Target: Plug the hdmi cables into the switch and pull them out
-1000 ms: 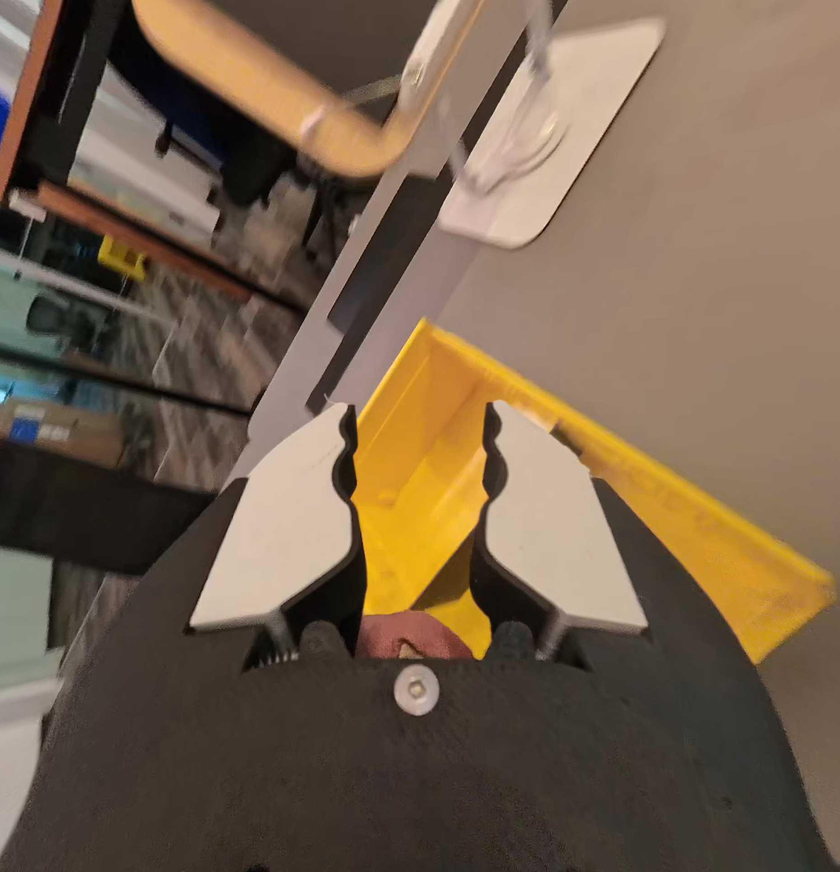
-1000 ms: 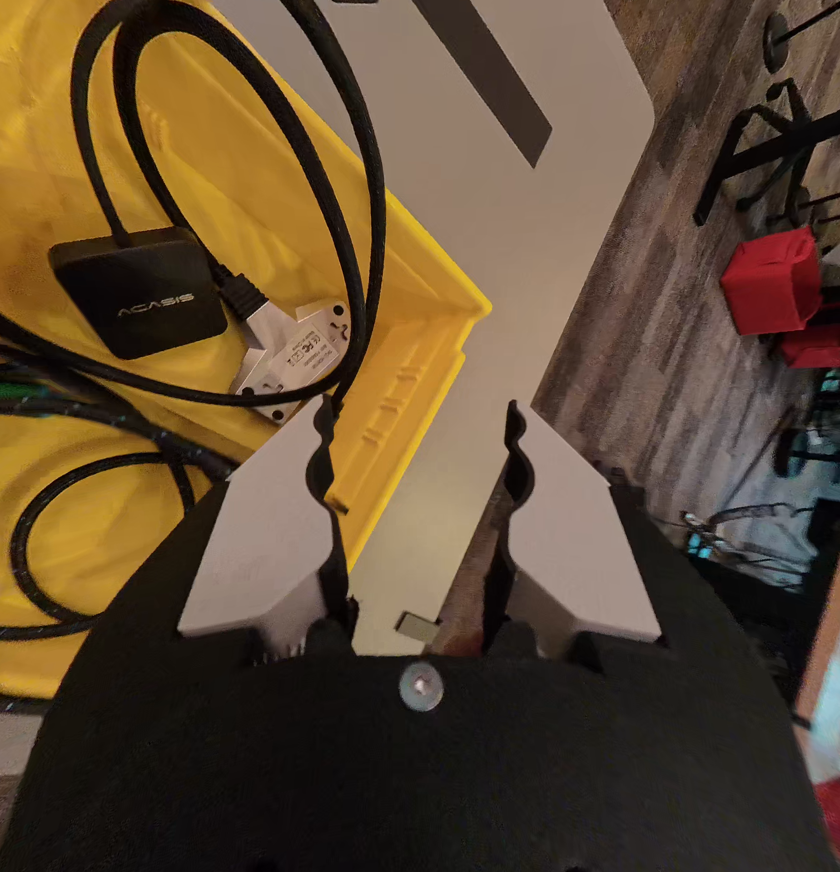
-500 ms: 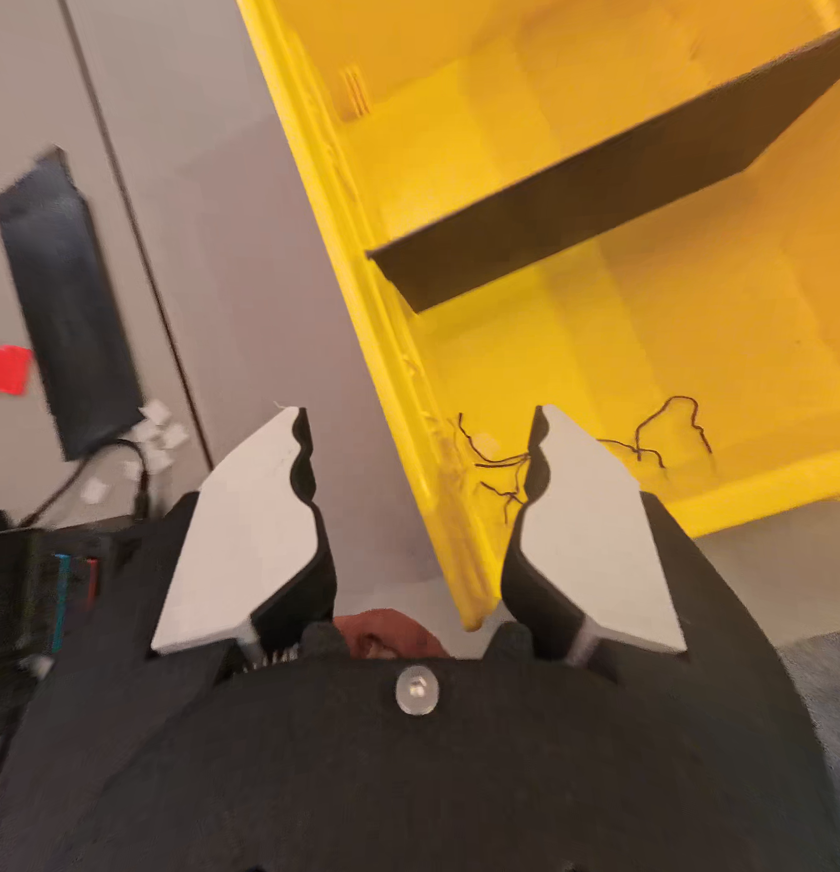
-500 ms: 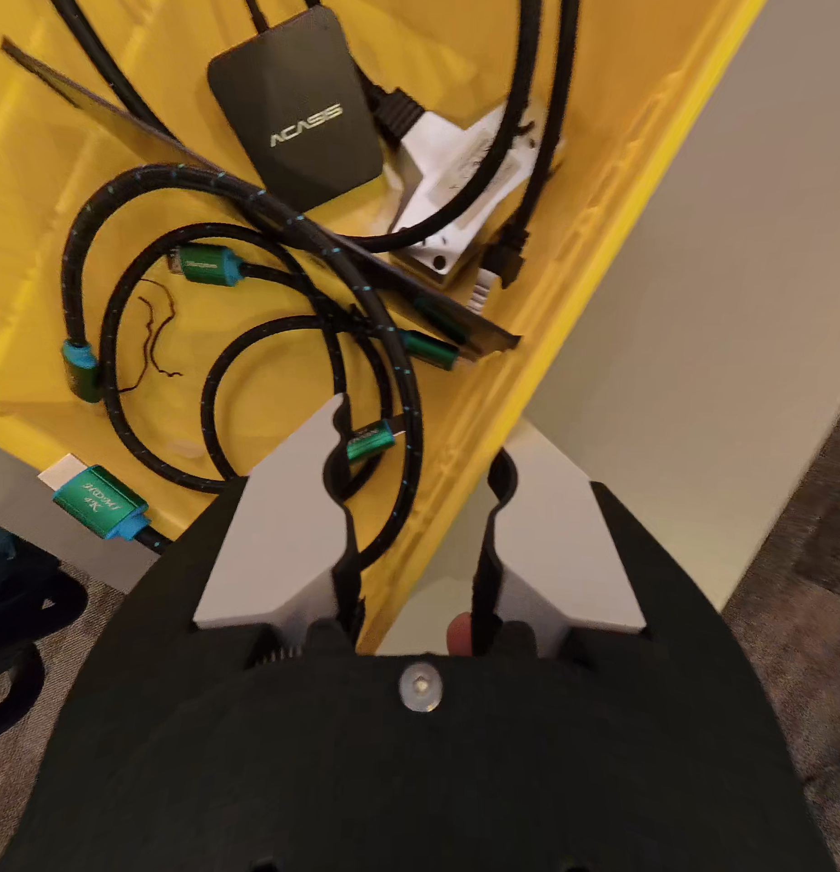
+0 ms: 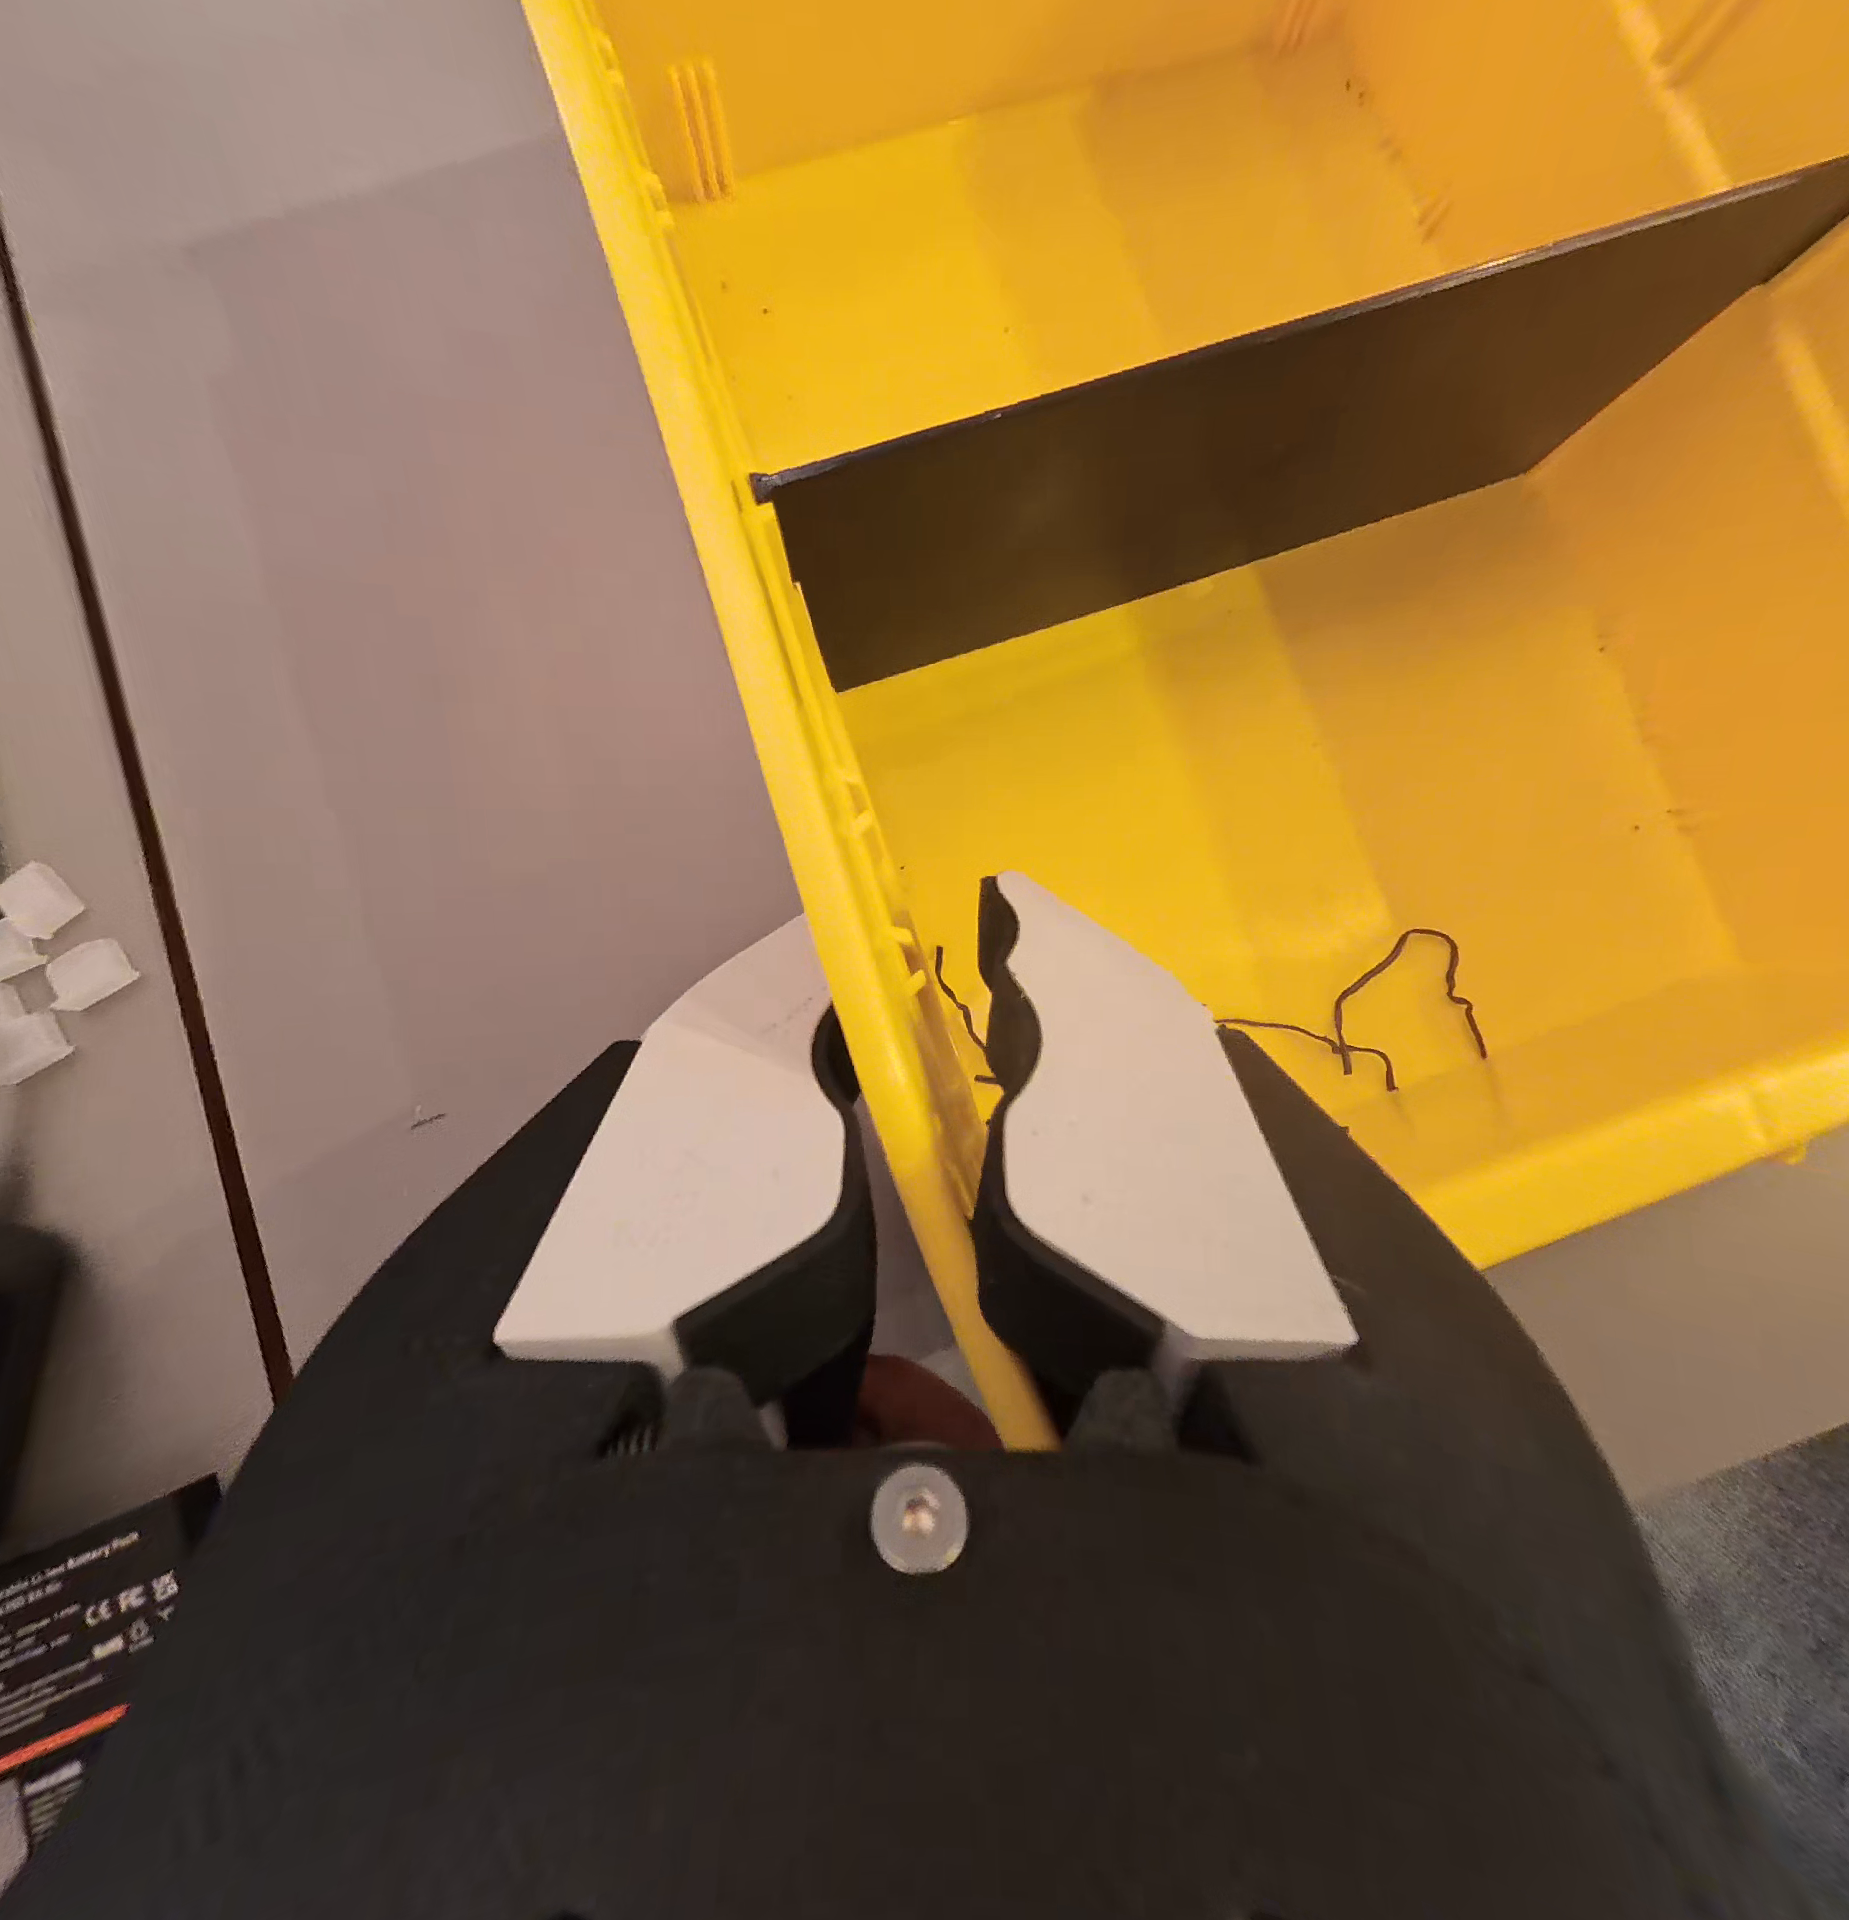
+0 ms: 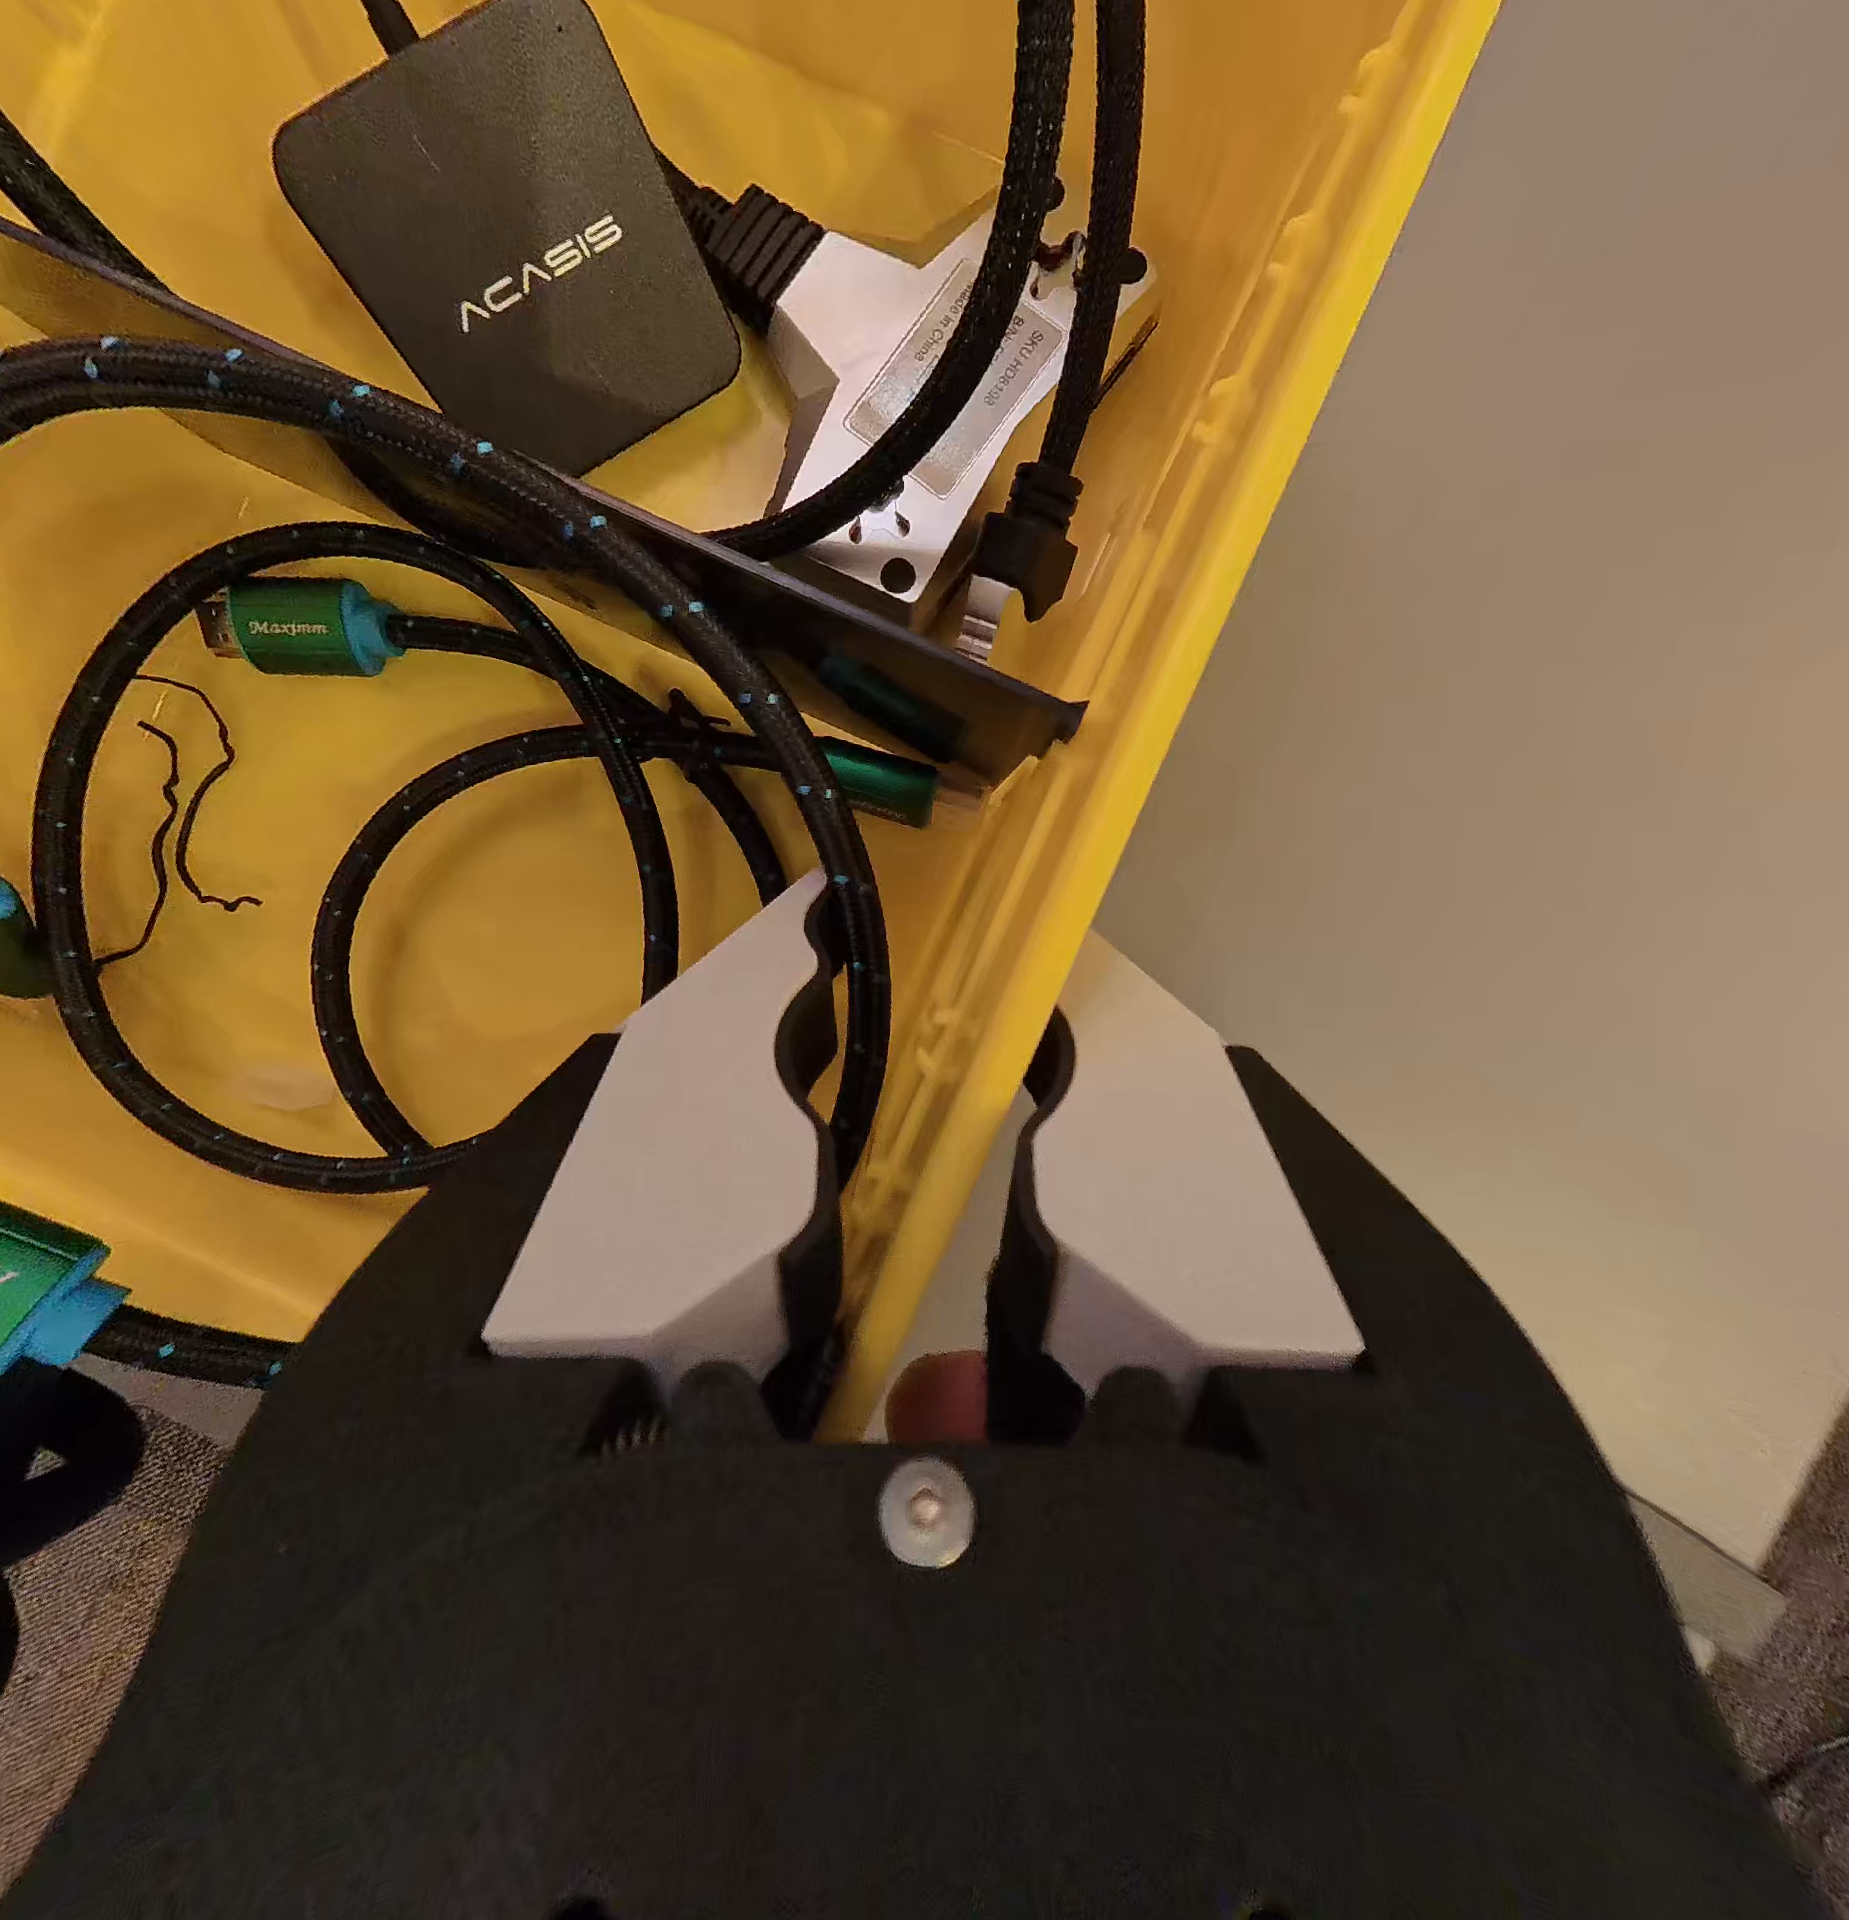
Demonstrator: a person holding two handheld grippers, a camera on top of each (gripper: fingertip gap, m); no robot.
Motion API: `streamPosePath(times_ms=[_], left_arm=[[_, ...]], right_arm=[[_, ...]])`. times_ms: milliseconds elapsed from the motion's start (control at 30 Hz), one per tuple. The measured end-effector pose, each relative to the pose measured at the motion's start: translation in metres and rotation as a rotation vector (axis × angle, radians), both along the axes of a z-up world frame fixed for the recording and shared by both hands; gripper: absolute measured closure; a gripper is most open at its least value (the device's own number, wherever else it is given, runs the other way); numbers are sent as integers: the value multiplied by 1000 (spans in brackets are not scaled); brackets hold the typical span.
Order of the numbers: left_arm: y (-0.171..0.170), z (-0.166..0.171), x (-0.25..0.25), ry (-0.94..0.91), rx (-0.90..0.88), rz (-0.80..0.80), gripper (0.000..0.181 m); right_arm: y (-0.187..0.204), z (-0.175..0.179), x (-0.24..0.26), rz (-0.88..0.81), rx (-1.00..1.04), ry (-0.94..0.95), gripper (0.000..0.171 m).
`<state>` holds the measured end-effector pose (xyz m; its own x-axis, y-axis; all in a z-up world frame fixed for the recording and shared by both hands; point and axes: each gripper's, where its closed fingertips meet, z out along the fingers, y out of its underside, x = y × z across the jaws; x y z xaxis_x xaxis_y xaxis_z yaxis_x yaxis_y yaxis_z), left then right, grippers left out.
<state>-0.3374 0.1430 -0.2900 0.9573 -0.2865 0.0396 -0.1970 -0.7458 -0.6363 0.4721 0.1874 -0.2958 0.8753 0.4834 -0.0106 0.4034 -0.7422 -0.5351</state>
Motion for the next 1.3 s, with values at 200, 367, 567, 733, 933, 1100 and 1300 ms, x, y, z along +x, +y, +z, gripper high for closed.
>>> streamPosePath(times_ms=[200, 367, 567, 733, 933, 1100, 1300], left_arm=[[-4, 13, -3, -25, 75, 45, 166], [-16, 36, -6, -89, 174, 111, 166], [-37, 75, -20, -121, 308, 208, 166], [-57, 95, -28, -161, 364, 247, 165], [-76, 125, -37, -177, 448, 287, 166], [-93, 158, -55, -175, 537, 335, 165], [-112, 196, -57, -147, 628, 347, 165]], right_arm=[[-13, 1, -84, 81, -2, 92, 133], [-24, 4, -171, 164, 25, 196, 113], [-39, 12, -285, 253, 10, 377, 87], [-51, 17, -376, 331, -10, 475, 71], [-70, 30, -483, 394, -111, 661, 46], [-88, 38, -566, 486, -191, 786, 31], [-98, 41, -603, 555, -242, 795, 19]])
